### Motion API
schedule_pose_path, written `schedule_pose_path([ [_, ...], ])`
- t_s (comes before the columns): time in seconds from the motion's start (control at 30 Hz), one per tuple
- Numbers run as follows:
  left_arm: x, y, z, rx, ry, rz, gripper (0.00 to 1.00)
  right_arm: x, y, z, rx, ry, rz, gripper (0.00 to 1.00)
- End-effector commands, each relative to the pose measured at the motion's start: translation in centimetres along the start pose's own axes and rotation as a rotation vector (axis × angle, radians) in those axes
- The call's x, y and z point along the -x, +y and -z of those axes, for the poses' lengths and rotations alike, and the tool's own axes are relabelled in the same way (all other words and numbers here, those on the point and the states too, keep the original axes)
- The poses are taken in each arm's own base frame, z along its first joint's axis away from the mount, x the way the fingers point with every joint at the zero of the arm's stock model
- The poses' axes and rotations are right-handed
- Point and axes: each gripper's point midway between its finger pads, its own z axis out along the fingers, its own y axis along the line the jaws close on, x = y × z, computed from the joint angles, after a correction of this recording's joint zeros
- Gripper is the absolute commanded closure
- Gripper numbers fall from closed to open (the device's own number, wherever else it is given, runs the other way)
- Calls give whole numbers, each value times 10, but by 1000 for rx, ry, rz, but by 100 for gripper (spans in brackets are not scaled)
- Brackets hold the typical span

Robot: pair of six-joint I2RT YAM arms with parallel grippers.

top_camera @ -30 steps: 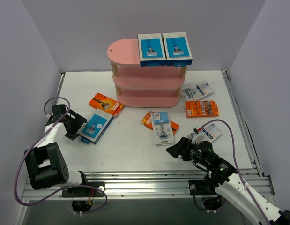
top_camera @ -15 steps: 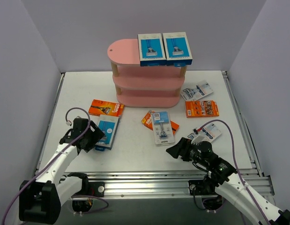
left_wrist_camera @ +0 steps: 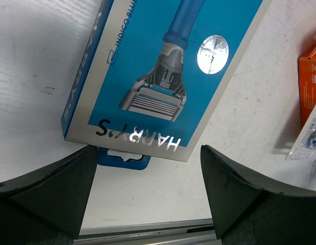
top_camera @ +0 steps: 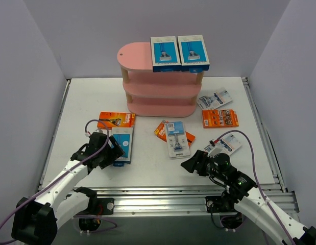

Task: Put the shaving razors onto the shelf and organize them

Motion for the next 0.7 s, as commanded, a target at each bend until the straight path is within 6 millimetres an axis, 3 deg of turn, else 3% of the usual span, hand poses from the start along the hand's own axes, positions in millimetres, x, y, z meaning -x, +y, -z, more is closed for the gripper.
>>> schedule_pose_path([
  [0.0, 23, -47, -1, -193, -86, -44, 11, 2, 5, 0, 13, 2, 8, 23],
  [0.23, 7, -56, -11, -264, -46, -49, 11, 2, 4, -2, -4, 15, 11, 23],
  [0.53, -30, -89, -13, -351, 10, -96, 11, 6, 4, -5, -21, 7, 6, 23],
  [0.67, -41, -112, -13, -408, 7, -120, 11, 8, 4, -5, -28, 1, 7, 23],
])
